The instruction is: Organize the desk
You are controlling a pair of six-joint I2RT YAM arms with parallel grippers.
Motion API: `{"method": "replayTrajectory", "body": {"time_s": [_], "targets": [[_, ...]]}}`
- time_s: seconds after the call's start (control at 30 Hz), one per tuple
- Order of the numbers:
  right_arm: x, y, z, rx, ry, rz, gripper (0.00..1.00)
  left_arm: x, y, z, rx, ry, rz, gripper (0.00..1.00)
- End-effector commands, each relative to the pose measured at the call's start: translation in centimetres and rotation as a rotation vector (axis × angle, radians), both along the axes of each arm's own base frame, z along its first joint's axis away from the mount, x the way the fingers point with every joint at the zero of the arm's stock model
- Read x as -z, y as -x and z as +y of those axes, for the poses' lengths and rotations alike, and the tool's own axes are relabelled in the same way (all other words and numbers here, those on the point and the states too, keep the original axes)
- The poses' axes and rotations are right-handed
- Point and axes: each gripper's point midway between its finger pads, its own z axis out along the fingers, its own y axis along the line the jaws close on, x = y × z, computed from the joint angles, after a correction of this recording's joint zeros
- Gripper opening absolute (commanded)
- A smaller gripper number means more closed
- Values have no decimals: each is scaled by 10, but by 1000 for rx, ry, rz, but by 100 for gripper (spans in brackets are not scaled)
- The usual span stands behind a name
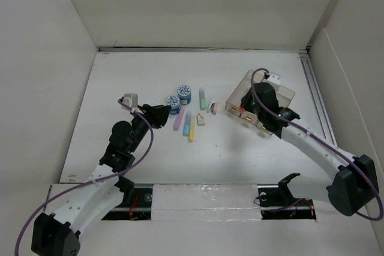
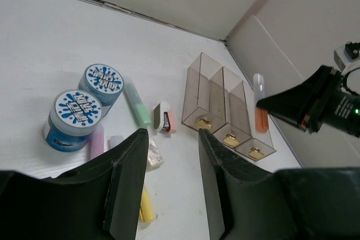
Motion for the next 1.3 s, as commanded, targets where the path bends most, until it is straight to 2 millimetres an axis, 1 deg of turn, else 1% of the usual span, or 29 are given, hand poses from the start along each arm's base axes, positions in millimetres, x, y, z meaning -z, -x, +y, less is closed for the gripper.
{"method": "replayTrajectory", "body": {"time_s": [0.0,0.03,0.1,0.13,0.2,0.23,0.33,0.4,0.43,0.5,0.53,0.63,0.67,0.7,0.73,0.8,0.83,0.9,0.93,0.97,1.0,1.03,1.07,1.1,1.13,1.17,1.2,1.23,1.27], "targets": [[-30,-32,-45,137,-14,-102,23,-10,3,-8,46,18,-31,37],[-31,-42,-64,187,-28,-113,23,-11,4,-9,51,19,-30,37],[-20,-52,-73,203,-41,-90,23,-14,5,-11,68,24,-40,37],[-16,-59,-85,235,-35,-85,23,-13,5,-11,68,24,-40,37],[-8,-67,-90,243,-35,-67,23,-9,4,-9,54,17,-26,37],[4,-71,-92,249,-19,-36,23,-11,4,-9,51,18,-29,37],[15,-78,-104,274,5,-8,24,-14,7,-11,63,23,-42,37],[19,-79,-114,295,16,-2,34,-12,6,-9,51,19,-36,38],[19,-80,-114,291,16,-4,47,-13,6,-9,49,19,-35,38],[15,-79,-124,306,20,-6,56,-16,8,-9,57,22,-44,40],[12,-78,-124,305,21,-12,65,-14,8,-10,60,22,-43,41],[-6,-71,-113,253,8,-61,76,-14,7,-10,59,21,-38,42],[-8,-68,-104,217,7,-71,74,-14,7,-11,63,20,-37,42],[-19,-63,-94,184,-1,-102,65,-15,8,-12,68,21,-39,42],[-24,-57,-66,103,-14,-128,40,-15,8,-11,66,22,-42,42],[-15,-39,-28,-28,-35,-129,20,-14,7,-9,54,22,-43,42],[-14,-27,9,-133,-55,-141,6,-14,6,-9,49,22,-39,42],[3,-10,44,-238,-49,-109,0,-13,6,-8,43,17,-31,43],[24,-6,59,-269,-22,-60,0,-13,6,-8,43,17,-31,43],[33,6,80,-309,-2,-39,1,-13,4,-6,31,17,-32,43],[35,8,93,-327,6,-29,6,-11,3,-6,26,15,-27,43],[56,10,105,-354,37,18,21,-10,2,-5,22,13,-22,43],[63,19,123,-400,47,32,27,-10,2,-6,23,10,-16,42],[56,16,138,-423,41,21,32,-10,2,-7,29,7,-16,42],[58,18,148,-441,47,23,43,-10,3,-7,34,8,-19,42],[69,20,158,-463,59,46,47,-12,3,-7,31,13,-27,43],[71,27,171,-493,58,50,51,-12,3,-6,26,14,-28,43],[65,23,182,-504,45,34,57,-10,3,-5,23,11,-22,43],[76,23,188,-515,46,58,59,-10,2,-4,17,7,-16,43]]}}
